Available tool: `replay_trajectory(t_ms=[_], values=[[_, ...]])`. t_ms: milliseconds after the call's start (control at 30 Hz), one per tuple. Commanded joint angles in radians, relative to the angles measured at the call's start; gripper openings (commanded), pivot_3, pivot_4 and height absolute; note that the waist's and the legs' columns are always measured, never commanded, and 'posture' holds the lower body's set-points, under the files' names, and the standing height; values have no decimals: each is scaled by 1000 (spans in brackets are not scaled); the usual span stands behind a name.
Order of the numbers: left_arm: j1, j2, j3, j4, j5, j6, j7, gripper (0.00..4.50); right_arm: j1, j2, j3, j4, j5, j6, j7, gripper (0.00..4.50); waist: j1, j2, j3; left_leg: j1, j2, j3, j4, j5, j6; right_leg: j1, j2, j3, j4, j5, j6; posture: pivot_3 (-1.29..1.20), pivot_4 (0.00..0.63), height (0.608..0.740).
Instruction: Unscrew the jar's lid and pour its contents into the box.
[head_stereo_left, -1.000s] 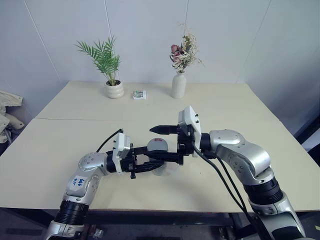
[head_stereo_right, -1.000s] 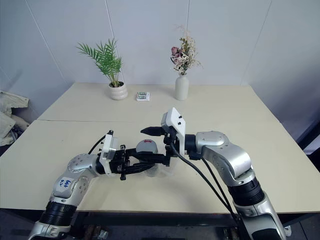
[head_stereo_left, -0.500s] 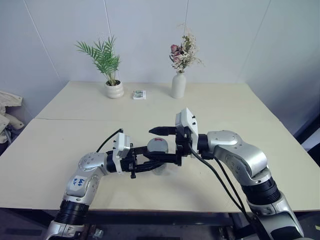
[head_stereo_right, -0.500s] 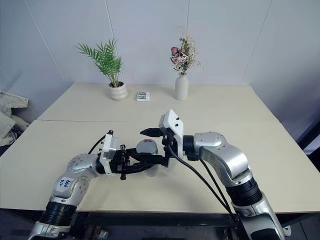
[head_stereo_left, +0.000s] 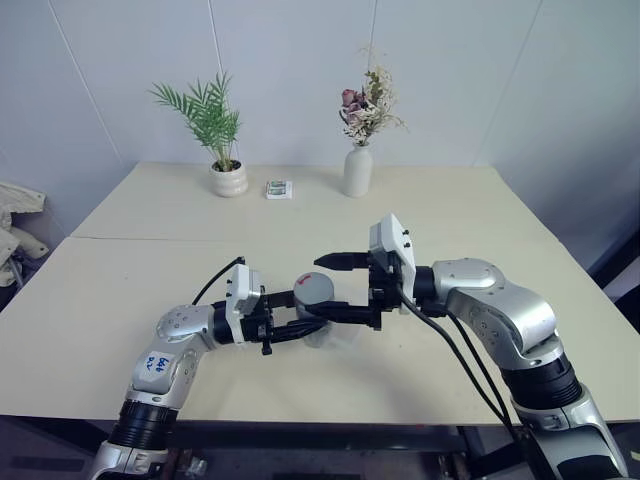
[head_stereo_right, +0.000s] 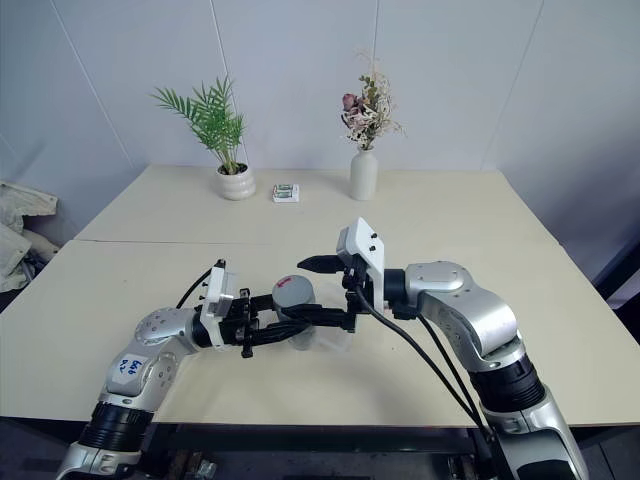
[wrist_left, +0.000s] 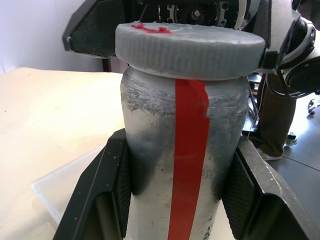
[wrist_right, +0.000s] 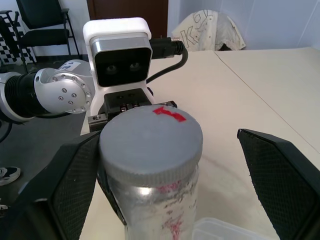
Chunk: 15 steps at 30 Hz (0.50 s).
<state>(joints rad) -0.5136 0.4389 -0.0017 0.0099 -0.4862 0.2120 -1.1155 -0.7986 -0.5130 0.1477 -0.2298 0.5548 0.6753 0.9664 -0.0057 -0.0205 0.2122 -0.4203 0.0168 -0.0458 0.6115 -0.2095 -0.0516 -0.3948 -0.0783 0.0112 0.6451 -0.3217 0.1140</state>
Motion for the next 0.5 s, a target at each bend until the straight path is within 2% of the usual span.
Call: replay_trajectory(t_ms=[33, 500], values=[[-11, 7, 3, -38, -21, -8, -20, 2062, 6, -31, -63, 10, -4, -11, -16, 4480, 0, 0, 0, 0, 0, 0, 0, 0, 0, 0, 0, 0, 0, 0, 0, 0, 150, 740], [-17, 8, 4, -32, -20, -8, -22, 2062, 23, -64, -86, 21, 14, -9, -16, 4480, 1, 0, 0, 0, 0, 0, 0, 0, 0, 0, 0, 0, 0, 0, 0, 0, 150, 740]])
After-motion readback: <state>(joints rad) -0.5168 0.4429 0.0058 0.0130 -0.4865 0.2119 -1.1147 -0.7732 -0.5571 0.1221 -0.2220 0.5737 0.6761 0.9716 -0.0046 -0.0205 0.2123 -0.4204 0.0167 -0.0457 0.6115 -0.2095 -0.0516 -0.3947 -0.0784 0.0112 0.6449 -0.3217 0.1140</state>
